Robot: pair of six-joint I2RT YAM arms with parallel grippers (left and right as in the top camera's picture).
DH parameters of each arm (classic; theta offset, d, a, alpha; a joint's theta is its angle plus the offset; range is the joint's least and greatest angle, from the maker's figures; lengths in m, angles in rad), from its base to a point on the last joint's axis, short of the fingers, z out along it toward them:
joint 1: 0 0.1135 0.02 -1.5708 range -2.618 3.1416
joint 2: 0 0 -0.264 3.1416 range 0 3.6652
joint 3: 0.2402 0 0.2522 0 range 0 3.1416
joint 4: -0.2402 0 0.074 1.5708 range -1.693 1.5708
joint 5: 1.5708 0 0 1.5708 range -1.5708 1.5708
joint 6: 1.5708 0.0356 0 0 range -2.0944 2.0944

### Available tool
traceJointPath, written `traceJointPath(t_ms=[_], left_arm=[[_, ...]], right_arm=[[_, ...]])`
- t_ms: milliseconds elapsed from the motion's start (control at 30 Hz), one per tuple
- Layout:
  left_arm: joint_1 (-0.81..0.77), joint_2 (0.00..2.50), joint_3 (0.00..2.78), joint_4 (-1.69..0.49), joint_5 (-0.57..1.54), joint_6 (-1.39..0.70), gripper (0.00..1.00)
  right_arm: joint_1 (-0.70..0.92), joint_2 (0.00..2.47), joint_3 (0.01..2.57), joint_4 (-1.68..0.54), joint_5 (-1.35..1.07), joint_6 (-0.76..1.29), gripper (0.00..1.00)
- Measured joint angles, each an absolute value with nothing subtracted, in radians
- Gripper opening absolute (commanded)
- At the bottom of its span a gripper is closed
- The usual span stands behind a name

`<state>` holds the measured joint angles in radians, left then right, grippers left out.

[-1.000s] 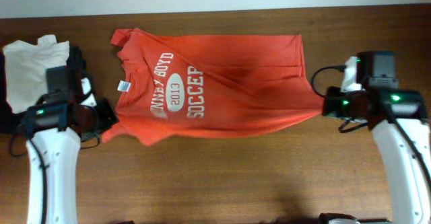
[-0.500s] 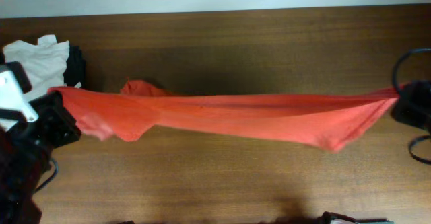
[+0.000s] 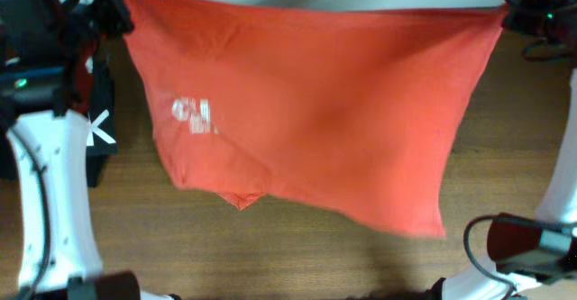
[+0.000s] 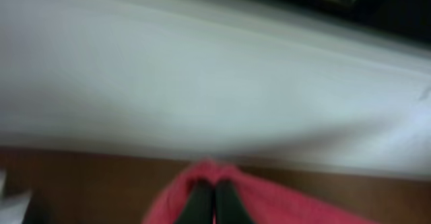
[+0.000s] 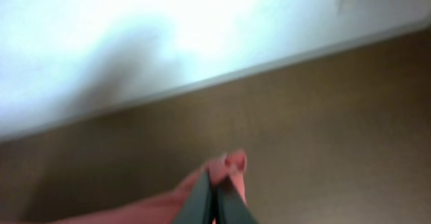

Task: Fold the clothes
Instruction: 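Lift the shirt with both grippers, shake it out, and lay it flat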

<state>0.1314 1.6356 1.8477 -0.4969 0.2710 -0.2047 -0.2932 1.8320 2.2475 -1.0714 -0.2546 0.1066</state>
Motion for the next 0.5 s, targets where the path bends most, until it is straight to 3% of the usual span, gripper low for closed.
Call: traceJointPath(t_ms=[133, 267, 367, 500], left_arm=[[0.119, 1.695, 1.848, -0.141, 0.232, -0.232, 0.0], [0.128, 1.702, 1.996, -0.163, 0.194, -0.243, 0.0], [0.141, 1.693, 2.144, -0.402, 0.203, -0.238, 0.0], [0.139, 1.683, 2.153, -0.976, 0.299, -0.22, 0.0]], right_arm=[[-0.294, 1.845, 2.272, -0.778, -0.286, 0.221, 0.04], [-0.294, 1.832, 2.4, -0.875, -0.238, 0.24, 0.04], [-0.294, 1.805, 2.428, -1.099, -0.114, 0.221, 0.04], [-0.296, 1.835, 2.403, -1.347, 0.008, 0.172, 0.04]])
